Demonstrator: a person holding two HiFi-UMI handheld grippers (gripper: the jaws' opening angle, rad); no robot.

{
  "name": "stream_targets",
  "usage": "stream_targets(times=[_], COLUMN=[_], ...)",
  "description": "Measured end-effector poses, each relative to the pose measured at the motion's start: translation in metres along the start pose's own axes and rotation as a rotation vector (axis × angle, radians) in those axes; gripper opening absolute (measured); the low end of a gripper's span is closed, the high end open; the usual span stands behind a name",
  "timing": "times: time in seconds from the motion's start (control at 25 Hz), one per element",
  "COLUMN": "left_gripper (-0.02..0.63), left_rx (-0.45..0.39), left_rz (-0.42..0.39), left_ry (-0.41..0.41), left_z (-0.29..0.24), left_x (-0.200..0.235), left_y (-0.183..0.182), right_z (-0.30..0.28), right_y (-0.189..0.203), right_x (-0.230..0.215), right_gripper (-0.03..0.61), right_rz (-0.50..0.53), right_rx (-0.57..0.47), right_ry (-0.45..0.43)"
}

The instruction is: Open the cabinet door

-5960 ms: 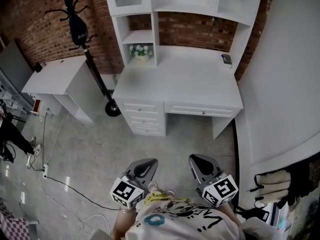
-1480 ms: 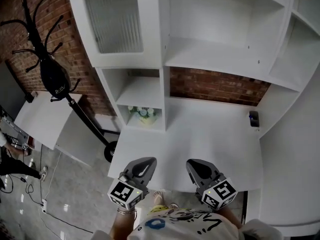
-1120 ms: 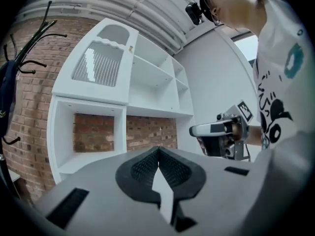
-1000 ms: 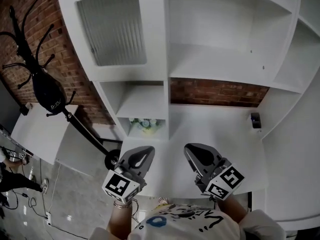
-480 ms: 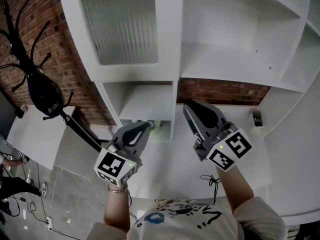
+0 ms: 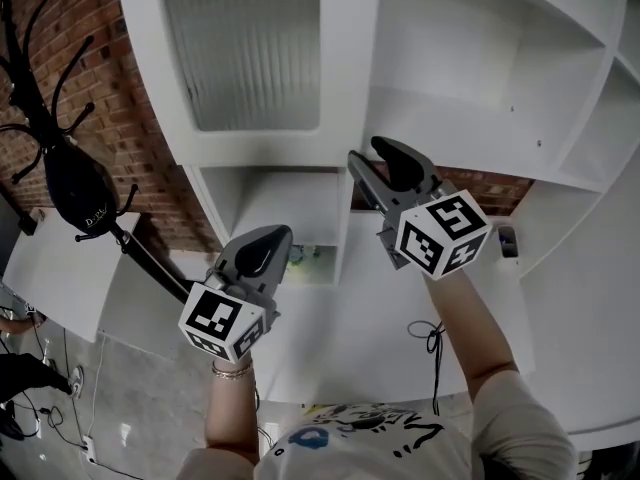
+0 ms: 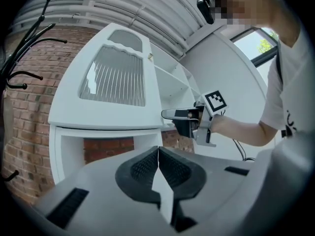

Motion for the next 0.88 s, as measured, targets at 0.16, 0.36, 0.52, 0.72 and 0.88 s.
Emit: stream_targets(times=[0.16, 0.36, 0.52, 0.72, 0.88], left_gripper=[0.015, 0.015, 0.015, 0.015, 0.015], left_rx=[-0.001, 0.003, 0.010, 0.019, 0.023], left_rz=[0.039, 0.059, 0.065, 0.071, 0.067], left_ry=[-0.012, -0.033, -0.042, -0.052, -0.050], left_z=[-0.004, -0.002, 0.002, 0.006, 0.009], left_x=[-0.006, -0.013, -0.020, -0.027, -0.034], left_y=[0.007, 0.008, 0.011, 0.013, 0.012], right_z=[-0.011, -0.014, -0.013, -0.004, 0.006], right_y=[-0.003, -0.002, -0.002, -0.004, -0.006], right_x=[-0.002, -0.001, 0.000, 0.002, 0.010], right_gripper=[0.163, 0.161, 0.161, 0.109, 0.101], right_rz=[-0.002, -0.012, -0.016, -0.027, -0.031], right_rx=[0.014, 0.010, 0.021, 0.024, 0.016], right_ry=[-0.024, -0.038, -0.039, -0.057, -0.085])
Point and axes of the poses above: the fingertips, and each gripper's own axes: z backward along the fingers, x to its left, y out of its underside, the point moved 8 cm from there along z, backward along the fingers, and after that the axes turned 3 degrees about -z, right-handed, at the moved point
